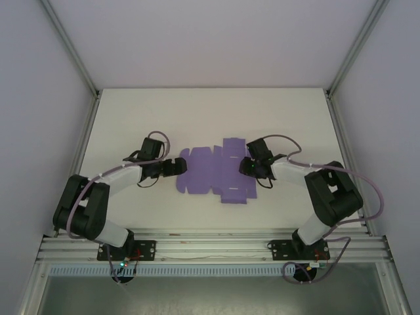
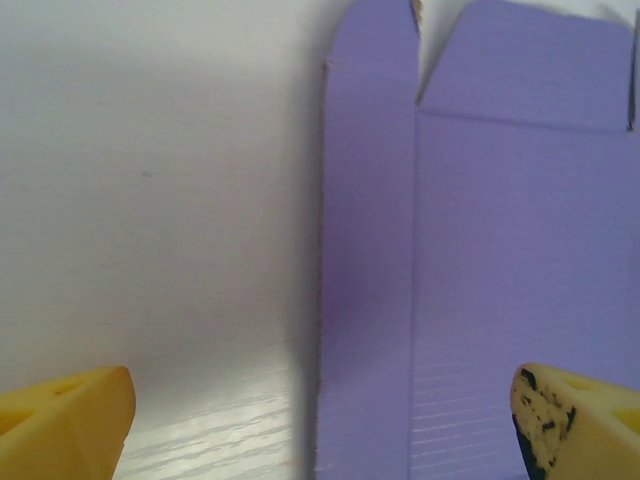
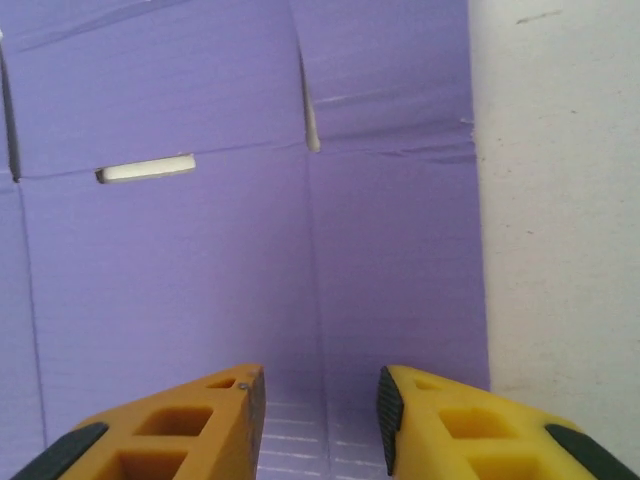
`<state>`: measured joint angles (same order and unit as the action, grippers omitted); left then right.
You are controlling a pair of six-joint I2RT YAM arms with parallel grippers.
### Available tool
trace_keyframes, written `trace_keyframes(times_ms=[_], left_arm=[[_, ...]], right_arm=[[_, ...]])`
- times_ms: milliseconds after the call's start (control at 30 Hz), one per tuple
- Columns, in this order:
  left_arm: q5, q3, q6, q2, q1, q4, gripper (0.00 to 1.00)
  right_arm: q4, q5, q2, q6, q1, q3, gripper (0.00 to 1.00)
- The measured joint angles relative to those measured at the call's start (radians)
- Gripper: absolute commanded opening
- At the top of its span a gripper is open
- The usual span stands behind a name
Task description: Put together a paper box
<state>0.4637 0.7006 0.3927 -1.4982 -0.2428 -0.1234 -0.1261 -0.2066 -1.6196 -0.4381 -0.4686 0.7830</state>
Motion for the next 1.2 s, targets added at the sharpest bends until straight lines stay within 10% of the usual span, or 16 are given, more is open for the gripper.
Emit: trace_keyframes(times_ms=[733,1200], left_arm=[[0.324,0.015,0.111,-0.198,0.004,0.346,0.59],[0.475,-0.122,0.296,-0.172,0.073,0.742,0.59]], right_arm=[[0.091,0.030,-0.035,-0.011,-0.002,0.002,0.32],[0.094,0.031,-0.035,0.005,-0.002,0.001,0.32]])
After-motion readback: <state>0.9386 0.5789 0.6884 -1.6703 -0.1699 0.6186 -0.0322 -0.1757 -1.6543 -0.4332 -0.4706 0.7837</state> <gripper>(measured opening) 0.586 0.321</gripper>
